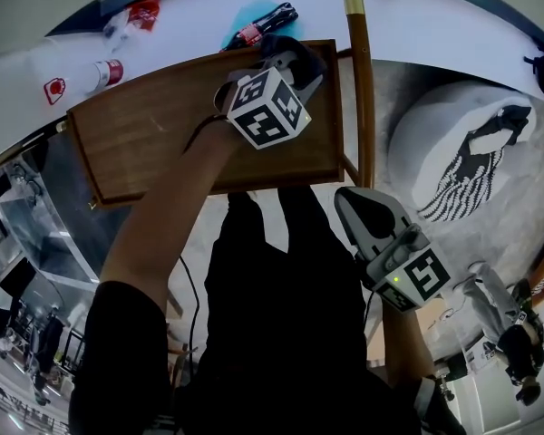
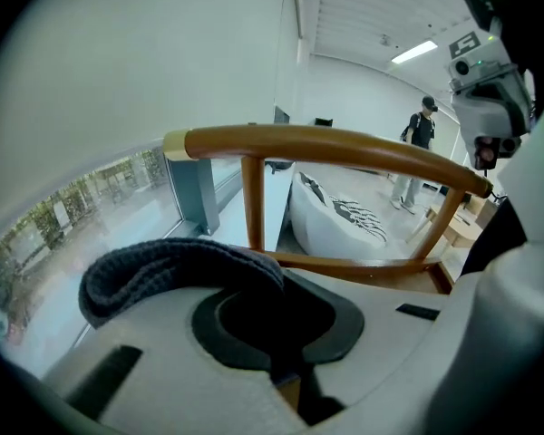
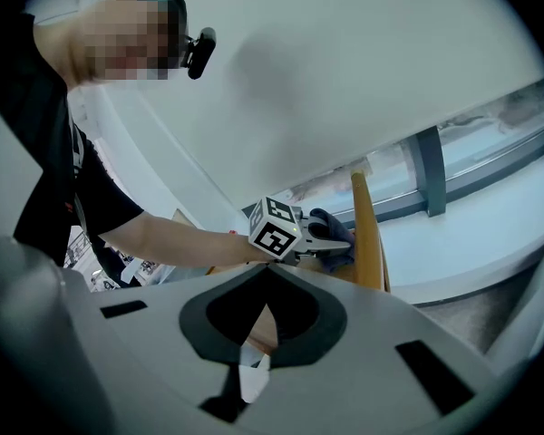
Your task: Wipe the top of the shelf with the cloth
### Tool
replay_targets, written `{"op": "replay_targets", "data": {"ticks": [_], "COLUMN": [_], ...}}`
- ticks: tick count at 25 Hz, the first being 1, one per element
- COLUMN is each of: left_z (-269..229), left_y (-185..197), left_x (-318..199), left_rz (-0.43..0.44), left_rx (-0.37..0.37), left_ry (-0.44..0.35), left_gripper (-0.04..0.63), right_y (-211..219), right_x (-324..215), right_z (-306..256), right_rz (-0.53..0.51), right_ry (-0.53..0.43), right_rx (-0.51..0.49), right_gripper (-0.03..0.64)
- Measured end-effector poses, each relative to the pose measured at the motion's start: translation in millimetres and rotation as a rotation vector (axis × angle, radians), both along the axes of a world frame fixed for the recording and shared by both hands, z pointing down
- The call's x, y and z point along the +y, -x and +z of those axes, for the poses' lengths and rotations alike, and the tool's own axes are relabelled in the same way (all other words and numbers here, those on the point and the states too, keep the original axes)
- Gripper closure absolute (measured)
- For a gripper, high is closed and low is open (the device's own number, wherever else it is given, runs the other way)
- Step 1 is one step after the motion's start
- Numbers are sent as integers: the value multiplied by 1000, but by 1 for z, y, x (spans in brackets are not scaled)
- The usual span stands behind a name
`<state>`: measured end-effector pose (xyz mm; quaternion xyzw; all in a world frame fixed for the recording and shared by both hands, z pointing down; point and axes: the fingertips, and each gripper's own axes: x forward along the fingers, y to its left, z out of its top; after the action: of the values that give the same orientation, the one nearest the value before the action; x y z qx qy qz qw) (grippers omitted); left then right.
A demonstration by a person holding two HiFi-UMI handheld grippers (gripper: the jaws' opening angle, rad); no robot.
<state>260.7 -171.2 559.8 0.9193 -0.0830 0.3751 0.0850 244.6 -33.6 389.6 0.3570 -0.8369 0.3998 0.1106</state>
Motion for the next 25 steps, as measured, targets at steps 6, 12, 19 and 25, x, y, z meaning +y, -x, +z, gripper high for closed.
{"op": "replay_targets", "data": {"ticks": [6,12,19,25], "left_z": [-52,-86,-96,-74], "left_y": [56,201,365,463], "left_x": [-3,18,54,87], "left_rz": [-138,-336,-533,-656], "left_rx": [93,106,25,-102], "left_ry": [-51,-92,-144,-131], "left_gripper": [560,560,561,560], "right_y": [30,117,216,278], "right_x": [-9,-5,20,38], "right_z": [-12,-34,-28,-24], "right_rz": [-43,-161,-340,-403], "right_ry": [-38,-61,-64,-46], "right_rx": [-6,-72,-35,-24], "right_gripper": [614,614,614,614]}}
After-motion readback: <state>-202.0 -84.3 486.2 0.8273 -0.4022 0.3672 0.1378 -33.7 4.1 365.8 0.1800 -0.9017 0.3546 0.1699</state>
